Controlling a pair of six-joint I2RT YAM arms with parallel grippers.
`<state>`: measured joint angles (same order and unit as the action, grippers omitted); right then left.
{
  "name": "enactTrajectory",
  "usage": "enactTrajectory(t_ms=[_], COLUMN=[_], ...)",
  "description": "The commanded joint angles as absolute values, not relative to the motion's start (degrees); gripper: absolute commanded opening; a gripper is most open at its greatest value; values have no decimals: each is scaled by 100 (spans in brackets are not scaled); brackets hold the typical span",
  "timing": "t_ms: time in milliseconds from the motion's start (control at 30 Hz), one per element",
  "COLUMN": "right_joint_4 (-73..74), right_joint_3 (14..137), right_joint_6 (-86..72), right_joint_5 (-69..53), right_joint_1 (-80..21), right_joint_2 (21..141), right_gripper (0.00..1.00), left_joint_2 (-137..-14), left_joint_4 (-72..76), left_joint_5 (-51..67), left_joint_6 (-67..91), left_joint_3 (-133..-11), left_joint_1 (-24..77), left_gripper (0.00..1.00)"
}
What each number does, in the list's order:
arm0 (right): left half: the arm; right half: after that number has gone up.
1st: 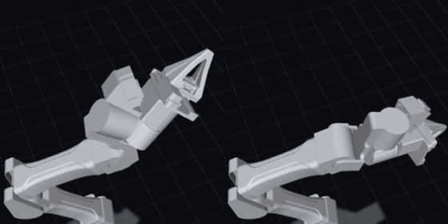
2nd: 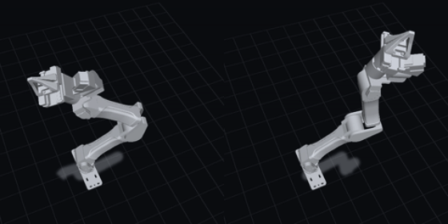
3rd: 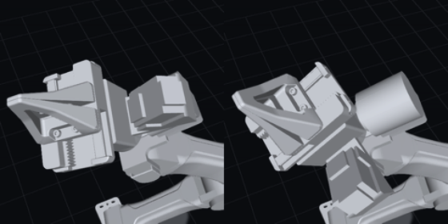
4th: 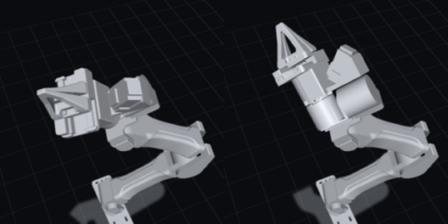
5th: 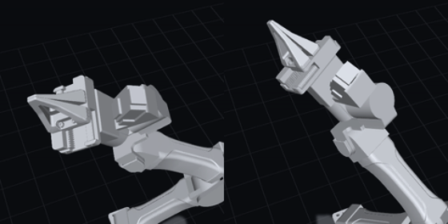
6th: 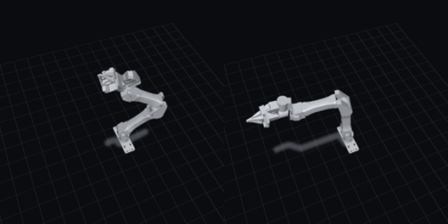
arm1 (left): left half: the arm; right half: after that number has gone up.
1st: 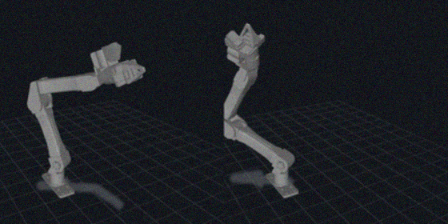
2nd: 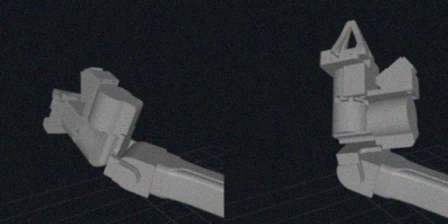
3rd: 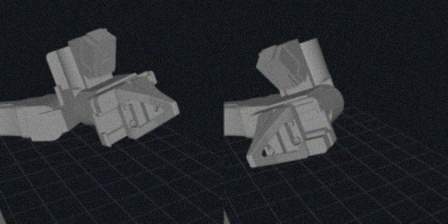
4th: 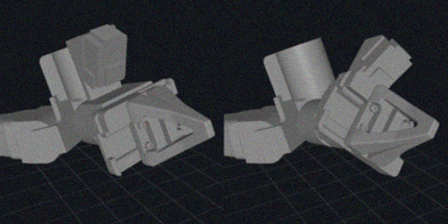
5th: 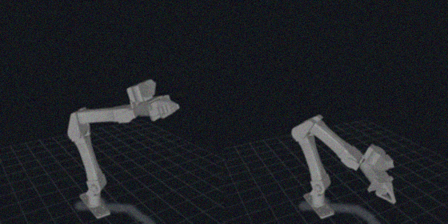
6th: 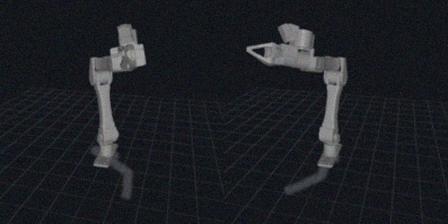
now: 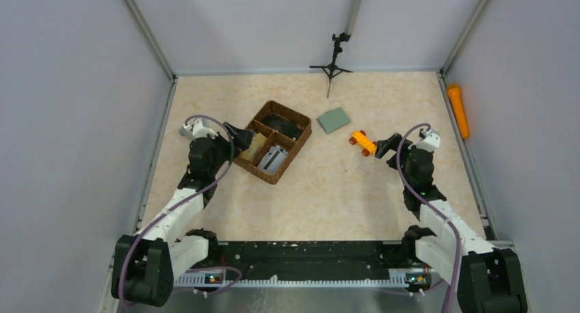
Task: Take the credit cards out of the card holder
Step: Move the storage box to the center of the board.
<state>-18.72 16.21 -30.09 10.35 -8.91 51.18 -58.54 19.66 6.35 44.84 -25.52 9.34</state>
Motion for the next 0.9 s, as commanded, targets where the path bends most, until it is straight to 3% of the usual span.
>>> enactTrajectory(t_ms=[0, 367, 733, 867], right_joint_4=[-1992, -2047, -2055, -2045], right_joint_3=[1926, 1923, 1988, 1998], right_joint_6=[-3046, -3102, -3138, -3133], right_joint_5=[944, 687, 621, 615], right_joint_1=[-920, -914, -918, -919], right_joint_2=[5098, 5113, 5322, 5349], right_gripper=[99, 99, 98, 98], left_joint_2=[-5818, -6180, -8571, -9373], left_joint_4=[2260, 1651, 652, 112], left_joint_5=[949, 388, 1524, 1427], left_joint_6=[4175, 2390, 2155, 2094], left_joint_3=[-2840, -3694, -5267, -5857], left_joint_1=[1105, 2950, 3669, 3834], left_gripper=[99, 99, 97, 98])
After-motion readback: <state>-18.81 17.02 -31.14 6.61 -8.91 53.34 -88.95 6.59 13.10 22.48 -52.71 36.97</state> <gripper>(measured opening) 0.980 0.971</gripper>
